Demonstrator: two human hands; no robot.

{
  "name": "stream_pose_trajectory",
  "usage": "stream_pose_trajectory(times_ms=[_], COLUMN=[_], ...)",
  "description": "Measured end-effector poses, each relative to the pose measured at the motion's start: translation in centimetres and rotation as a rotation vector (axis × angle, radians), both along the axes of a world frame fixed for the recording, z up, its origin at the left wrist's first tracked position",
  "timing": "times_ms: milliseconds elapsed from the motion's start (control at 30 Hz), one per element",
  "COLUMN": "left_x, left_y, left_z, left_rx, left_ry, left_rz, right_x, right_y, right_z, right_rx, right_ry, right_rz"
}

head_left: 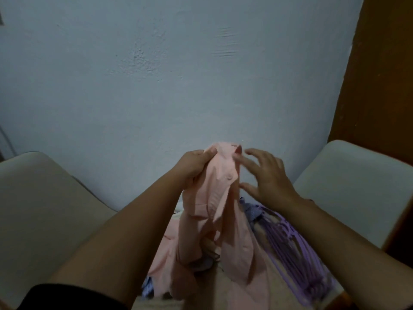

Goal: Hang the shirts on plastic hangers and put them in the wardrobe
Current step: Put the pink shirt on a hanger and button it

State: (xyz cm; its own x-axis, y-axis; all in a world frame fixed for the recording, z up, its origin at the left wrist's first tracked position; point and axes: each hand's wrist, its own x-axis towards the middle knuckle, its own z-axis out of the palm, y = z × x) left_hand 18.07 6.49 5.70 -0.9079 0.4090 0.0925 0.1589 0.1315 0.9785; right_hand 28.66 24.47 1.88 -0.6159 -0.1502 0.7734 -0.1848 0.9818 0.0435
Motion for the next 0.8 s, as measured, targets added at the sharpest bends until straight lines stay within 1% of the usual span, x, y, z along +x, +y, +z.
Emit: stream_pose_trajectory(times_ms=[67,100,200,267,300,333,400,433,467,533,567,600,633,667,700,800], left_x=[-0.1,-0.3,0.1,0.1,0.1,0.1,0.0,0.1,0.3,0.9,1.3,1.6,2.0,2.4,2.7,2.7], left_y=[-0.2,-0.3,-0.6,-0.7,-0.9,-1.0,-1.1,-1.2,-1.2,-1.5,-1.8,-2.1,-2.3,-2.4,-2.5,-2.3], left_z=[0.3,0.4,0.6,0.5,0.4,0.3,0.2,0.1,0.2,0.6,0.7,0.8,0.9,1.0,1.1,1.5], left_rx=[-0.024,-0.036,-0.061,-0.061,-0.07,-0.089,-0.097,-0.051,0.04,0.275,0.397,0.501,0.566,0.572,0.515,0.149], left_ry=[0.012,0.014,0.01,0.009,0.015,0.033,0.078,0.091,0.084,0.053,0.016,-0.019,-0.044,-0.034,0.002,0.217], left_rz=[0.0,-0.003,-0.025,-0.035,-0.039,-0.047,-0.027,0.007,0.047,0.126,0.134,0.114,0.075,0.033,0.002,-0.021], right_x=[0.3,0.2,0.1,-0.2,-0.3,-0.3,-0.4,-0.7,-1.1,-1.9,-2.3,-2.6,-2.8,-3.1,-3.3,-3.6], right_y=[-0.9,-1.2,-2.8,-3.6,-4.2,-4.9,-5.9,-6.2,-6.5,-6.5,-6.4,-6.3,-6.1,-6.0,-5.8,-5.4], right_z=[0.0,0.2,1.2,2.0,2.4,3.0,4.7,5.5,6.4,7.7,8.3,8.9,9.4,9.8,10.3,11.7], right_rx=[0.199,0.266,0.373,0.415,0.389,0.308,-0.007,-0.179,-0.298,-0.459,-0.534,-0.613,-0.686,-0.751,-0.802,-0.855], right_ry=[0.037,0.048,0.062,0.01,-0.052,-0.14,-0.367,-0.487,-0.544,-0.514,-0.478,-0.449,-0.427,-0.408,-0.385,-0.333], right_rz=[0.06,0.083,0.157,0.215,0.238,0.257,0.252,0.232,0.193,0.121,0.085,0.06,0.049,0.049,0.057,0.09])
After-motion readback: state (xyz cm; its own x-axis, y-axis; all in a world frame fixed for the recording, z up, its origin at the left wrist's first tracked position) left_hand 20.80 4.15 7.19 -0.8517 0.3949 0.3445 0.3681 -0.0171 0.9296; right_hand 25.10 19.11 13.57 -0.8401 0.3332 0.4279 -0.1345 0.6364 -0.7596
